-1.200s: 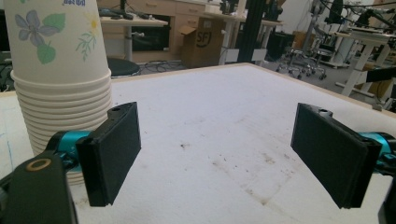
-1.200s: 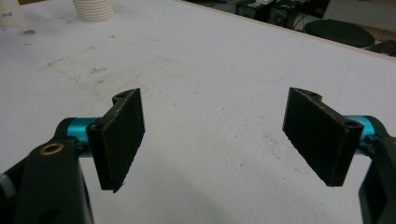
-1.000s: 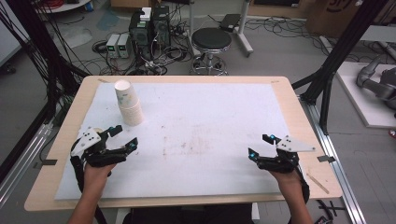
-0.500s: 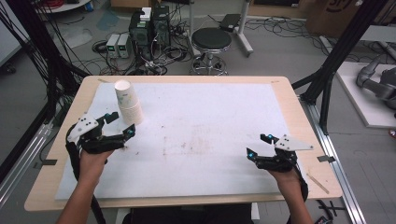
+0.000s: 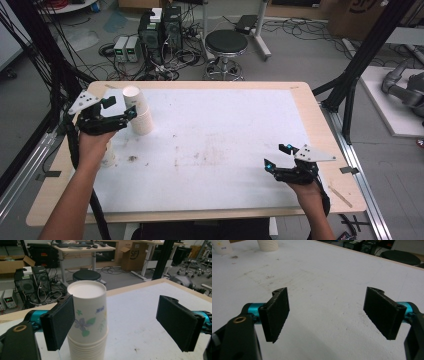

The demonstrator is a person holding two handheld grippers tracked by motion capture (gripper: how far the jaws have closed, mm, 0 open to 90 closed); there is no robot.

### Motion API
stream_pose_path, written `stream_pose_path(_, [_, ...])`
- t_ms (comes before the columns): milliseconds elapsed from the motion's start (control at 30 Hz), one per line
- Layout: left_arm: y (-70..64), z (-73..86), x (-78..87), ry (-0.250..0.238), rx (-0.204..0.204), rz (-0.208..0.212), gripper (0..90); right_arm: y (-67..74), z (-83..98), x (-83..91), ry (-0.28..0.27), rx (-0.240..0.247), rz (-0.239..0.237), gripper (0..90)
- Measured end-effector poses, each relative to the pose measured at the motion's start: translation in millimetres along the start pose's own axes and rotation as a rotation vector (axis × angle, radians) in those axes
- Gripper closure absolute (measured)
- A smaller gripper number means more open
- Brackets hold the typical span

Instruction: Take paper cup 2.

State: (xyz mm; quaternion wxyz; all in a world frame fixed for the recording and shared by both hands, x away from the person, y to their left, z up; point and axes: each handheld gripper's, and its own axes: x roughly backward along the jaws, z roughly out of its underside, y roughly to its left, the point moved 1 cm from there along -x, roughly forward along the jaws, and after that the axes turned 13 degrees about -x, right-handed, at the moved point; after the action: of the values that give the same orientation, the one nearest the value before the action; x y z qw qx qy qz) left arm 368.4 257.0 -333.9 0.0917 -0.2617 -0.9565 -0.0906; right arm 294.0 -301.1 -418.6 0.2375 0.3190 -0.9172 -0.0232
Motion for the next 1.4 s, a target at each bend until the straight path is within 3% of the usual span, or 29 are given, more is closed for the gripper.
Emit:
stream_pose_path(467, [24.1, -6.4, -38.8, 0.090, 0.010, -0.056, 15.3, -0.7, 1.0, -0.6, 0.004, -0.011, -0.006, 21.4])
stream_pose_path(700, [29.4, 1.1, -55.6, 0.139, 0.022, -0.038, 15.3, -2.4, 2.0, -0.3, 0.010, -0.015, -0.004, 21.4])
stream_pose_path(833, [30.6, 4.3, -61.5, 0.139, 0.034, -0.020, 18.6, -4.0, 2.4, 1.1, 0.009, -0.017, -0.001, 21.4])
stream_pose_path(1033, [30.2, 6.4, -65.5, 0.138, 0.030, -0.001, 31.3, -4.3, 2.7, 0.1, 0.014, -0.013, -0.001, 21.4])
stream_pose_path(1400, [29.1, 0.5, -60.5, 0.093, 0.029, -0.015, 32.8, -4.3, 1.9, 0.9, 0.008, -0.009, 0.001, 21.4])
